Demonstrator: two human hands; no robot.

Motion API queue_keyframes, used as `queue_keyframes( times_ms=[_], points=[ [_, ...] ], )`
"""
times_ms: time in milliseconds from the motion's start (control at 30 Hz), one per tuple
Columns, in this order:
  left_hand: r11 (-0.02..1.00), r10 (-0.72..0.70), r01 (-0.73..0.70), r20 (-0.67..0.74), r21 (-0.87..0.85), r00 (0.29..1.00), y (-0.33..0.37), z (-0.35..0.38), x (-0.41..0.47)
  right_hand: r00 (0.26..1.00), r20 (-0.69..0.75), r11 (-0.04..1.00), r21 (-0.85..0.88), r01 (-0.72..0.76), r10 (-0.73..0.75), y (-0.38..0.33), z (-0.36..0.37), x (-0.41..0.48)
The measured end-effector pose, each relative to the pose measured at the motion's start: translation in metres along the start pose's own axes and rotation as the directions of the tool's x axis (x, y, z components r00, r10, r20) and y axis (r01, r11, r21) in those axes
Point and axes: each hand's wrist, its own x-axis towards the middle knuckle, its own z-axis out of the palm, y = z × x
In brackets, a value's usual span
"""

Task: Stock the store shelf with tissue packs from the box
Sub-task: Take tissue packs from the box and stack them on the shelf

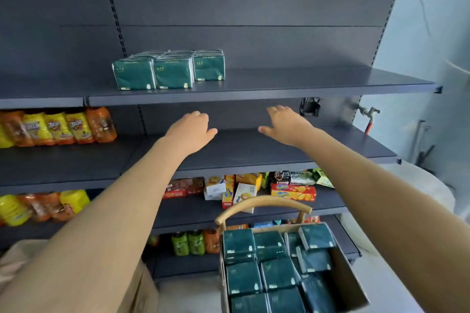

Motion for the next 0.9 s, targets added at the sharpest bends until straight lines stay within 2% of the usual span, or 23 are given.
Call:
queue_keyframes(
  times_ms=[233,433,533,667,900],
  points=[
    [0.998,-0.014,0.02,0.094,-0.057,0.995,0.052,0.071,-0.038,0.986,0.155,0.998,-0.032,-0.055,0.059,0.056,0.066,-0.064],
    [0.998,-0.025,0.036,0.189,-0.054,0.982,0.098,0.152,-0.047,0.945,0.325,0.999,-0.026,-0.04,0.047,0.118,0.149,-0.085],
    [0.994,-0.062,0.082,0.263,-0.066,0.963,0.118,0.201,-0.05,0.9,0.436,1.0,0.002,-0.014,0.011,0.149,0.195,-0.091],
    [0.978,-0.154,0.192,0.331,-0.084,0.931,0.134,0.263,-0.062,0.805,0.594,1.0,0.001,0.01,-0.009,0.181,0.254,-0.099],
    [0.949,-0.233,0.308,0.508,-0.068,0.83,0.15,0.349,-0.09,0.686,0.728,0.996,0.071,-0.055,-0.014,0.213,0.341,-0.121]
  ],
)
